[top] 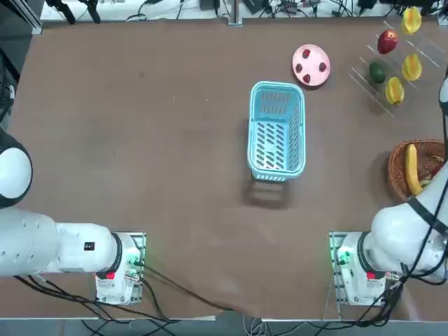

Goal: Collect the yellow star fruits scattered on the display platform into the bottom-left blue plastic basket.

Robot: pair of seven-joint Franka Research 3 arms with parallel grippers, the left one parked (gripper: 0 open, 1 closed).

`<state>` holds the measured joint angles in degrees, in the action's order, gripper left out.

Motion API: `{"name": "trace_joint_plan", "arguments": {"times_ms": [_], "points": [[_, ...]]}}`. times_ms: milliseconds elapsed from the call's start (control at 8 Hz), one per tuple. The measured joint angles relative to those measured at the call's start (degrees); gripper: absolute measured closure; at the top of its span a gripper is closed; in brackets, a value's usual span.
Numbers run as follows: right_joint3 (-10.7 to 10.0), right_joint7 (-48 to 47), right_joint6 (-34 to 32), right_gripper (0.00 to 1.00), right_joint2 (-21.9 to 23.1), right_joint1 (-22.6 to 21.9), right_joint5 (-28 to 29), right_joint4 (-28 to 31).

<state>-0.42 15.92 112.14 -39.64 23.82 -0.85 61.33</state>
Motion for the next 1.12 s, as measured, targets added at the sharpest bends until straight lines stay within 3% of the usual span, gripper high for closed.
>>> {"name": "trace_joint_plan", "arguments": {"times_ms": [625, 1125], "points": [[2.8, 0.2, 5.5, 0.0, -4.2, 0.2, 2.5, -0.8], [2.9, 0.3, 5.7, 0.0, -5.2, 0.4, 2.6, -2.8]]}}
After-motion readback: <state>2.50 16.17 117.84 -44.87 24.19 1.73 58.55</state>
